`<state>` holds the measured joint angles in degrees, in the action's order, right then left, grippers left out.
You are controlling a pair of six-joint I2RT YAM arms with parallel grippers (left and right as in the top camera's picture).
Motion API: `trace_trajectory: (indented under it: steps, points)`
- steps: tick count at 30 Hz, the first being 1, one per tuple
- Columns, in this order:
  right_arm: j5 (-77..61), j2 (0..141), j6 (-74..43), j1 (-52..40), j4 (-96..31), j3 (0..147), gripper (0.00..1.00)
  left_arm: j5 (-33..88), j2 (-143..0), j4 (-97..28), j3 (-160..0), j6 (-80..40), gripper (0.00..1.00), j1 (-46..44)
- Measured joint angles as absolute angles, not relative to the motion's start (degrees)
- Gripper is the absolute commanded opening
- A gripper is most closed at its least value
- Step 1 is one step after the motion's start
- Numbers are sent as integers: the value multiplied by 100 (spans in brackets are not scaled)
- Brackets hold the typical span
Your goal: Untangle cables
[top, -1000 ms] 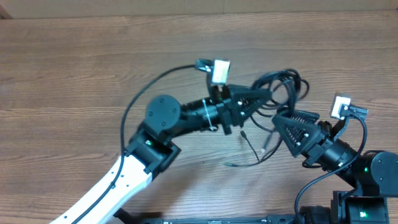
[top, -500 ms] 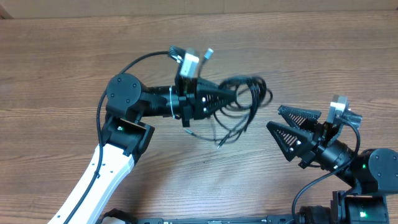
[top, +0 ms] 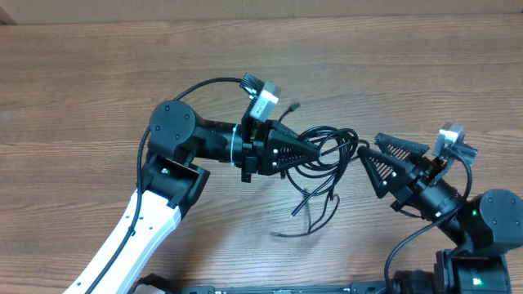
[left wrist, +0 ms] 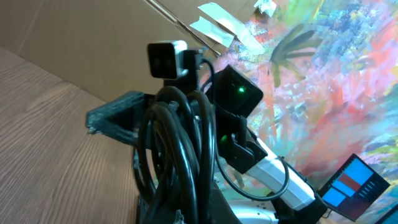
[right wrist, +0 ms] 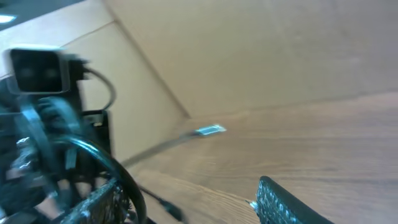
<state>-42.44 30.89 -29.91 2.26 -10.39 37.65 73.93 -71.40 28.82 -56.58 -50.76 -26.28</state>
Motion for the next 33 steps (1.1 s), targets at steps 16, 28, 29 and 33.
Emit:
trace_trajectory:
  steps: [16, 28, 29, 33]
  points:
    - [-3835, 3089, -2989, 226, -1135, 3765, 63, 7389, -7140, 2982, -5658, -4751, 4, -3341]
    - [-2220, 3085, -3747, 222, -3092, 3774, 84, 7570, -7144, 3415, -5655, -4628, 4, -3326]
    - [-2137, 3083, -3839, 220, -3236, 3780, 87, 7579, -7153, 3531, -5655, -4628, 4, -3321]
    - [-1918, 3076, -4047, 220, -3588, 3785, 99, 7636, -7175, 3874, -5651, -4628, 4, -3295]
